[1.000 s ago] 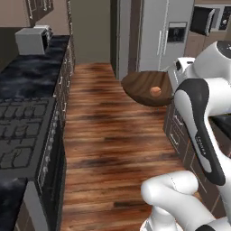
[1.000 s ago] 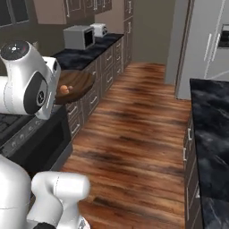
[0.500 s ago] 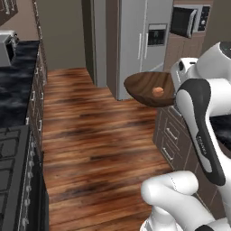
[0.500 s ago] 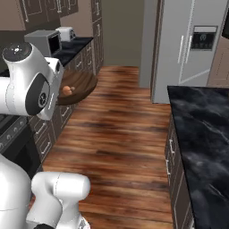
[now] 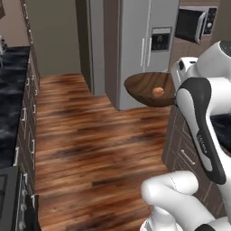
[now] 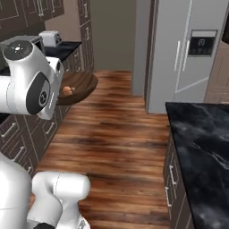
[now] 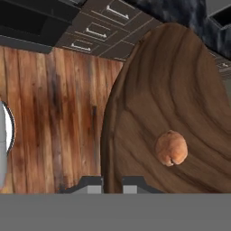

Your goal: Pick the mushroom from the sink and place it in the bowl. Then pick the bowl and place it in the microwave. Then close the microwave door and press the start button.

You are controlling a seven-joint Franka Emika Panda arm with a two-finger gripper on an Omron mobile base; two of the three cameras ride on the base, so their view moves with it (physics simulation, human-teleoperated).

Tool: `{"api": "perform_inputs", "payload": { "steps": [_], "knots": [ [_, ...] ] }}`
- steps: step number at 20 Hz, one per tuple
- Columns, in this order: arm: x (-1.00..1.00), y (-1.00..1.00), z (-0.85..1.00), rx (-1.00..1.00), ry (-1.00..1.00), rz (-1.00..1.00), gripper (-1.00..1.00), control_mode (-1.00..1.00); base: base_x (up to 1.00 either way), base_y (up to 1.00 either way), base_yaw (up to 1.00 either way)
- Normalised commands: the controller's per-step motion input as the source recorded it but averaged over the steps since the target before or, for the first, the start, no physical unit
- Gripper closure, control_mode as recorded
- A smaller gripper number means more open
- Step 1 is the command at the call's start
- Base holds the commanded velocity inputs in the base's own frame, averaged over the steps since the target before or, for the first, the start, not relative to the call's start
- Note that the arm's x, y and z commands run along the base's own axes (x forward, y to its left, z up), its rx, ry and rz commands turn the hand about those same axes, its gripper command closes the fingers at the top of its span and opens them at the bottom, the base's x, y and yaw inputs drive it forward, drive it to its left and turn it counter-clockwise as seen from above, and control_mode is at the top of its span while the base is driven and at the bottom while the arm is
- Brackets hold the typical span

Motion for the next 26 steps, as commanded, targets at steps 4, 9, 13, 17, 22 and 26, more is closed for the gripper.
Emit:
{"api": "perform_inputs", "payload": {
  "steps": [4,9,13,17,22,26],
  "knots": [
    [0.0,0.0,0.0,0.0,0.0,0.0,1.0,1.0,1.0,0.14,-0.07],
    [0.0,0.0,0.0,0.0,0.0,0.0,1.0,1.0,1.0,0.12,-0.05],
    [0.0,0.0,0.0,0.0,0.0,0.0,1.0,1.0,1.0,0.1,-0.03],
    [0.0,0.0,0.0,0.0,0.0,0.0,1.0,1.0,1.0,0.01,0.0],
    [0.0,0.0,0.0,0.0,0.0,0.0,1.0,1.0,1.0,0.0,-0.02],
    [0.0,0.0,0.0,0.0,0.0,0.0,1.0,1.0,1.0,0.0,-0.06]
  ]
}}
